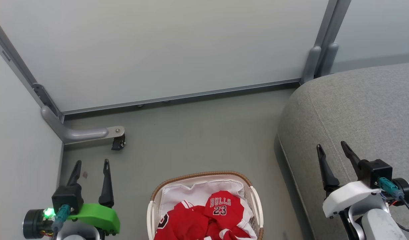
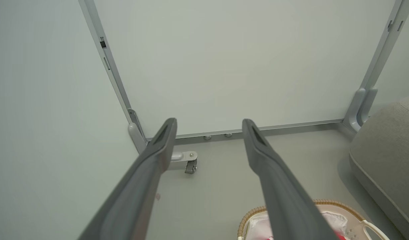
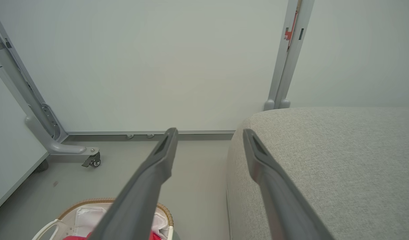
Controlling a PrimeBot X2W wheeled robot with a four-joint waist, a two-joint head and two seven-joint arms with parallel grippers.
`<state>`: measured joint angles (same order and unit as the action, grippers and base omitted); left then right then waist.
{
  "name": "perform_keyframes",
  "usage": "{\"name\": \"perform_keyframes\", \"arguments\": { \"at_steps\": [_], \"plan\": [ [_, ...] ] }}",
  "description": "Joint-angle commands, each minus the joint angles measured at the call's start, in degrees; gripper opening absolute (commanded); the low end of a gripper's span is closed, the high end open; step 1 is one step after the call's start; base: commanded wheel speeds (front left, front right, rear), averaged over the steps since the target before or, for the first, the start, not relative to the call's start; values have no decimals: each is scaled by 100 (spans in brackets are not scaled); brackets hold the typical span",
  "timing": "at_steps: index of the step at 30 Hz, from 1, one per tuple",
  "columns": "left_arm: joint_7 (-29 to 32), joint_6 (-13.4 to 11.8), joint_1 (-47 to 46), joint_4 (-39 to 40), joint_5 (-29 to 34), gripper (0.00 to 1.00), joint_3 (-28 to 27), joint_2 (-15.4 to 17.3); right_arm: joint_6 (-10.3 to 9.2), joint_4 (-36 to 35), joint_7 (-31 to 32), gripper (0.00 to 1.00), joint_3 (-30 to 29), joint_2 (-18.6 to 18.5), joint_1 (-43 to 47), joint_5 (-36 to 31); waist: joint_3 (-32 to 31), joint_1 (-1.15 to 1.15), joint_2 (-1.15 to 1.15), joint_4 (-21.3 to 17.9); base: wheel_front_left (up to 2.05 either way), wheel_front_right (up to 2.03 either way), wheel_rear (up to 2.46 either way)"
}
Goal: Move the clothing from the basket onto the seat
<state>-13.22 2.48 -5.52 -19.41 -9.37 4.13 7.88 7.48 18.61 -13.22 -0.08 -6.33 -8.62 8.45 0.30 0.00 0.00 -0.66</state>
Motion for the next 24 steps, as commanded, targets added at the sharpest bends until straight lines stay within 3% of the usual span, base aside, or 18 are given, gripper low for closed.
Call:
{"name": "perform_keyframes", "arguments": {
  "at_steps": [1,8,24],
  "plan": [
    [-47,50,69,-38,154,100,39,-8,2,28,-48,100,-30,-4,12,-90,17,0,0,-8,0,0,0],
    [-119,177,-97,-117,416,100,116,-103,2,-180,-119,100,24,55,-237,-332,391,0,0,-128,0,0,0],
    [-195,432,-1757,-869,883,100,586,-102,0,-1163,-198,100,143,276,-1486,-493,2588,0,0,-697,0,0,0]
  ]
}}
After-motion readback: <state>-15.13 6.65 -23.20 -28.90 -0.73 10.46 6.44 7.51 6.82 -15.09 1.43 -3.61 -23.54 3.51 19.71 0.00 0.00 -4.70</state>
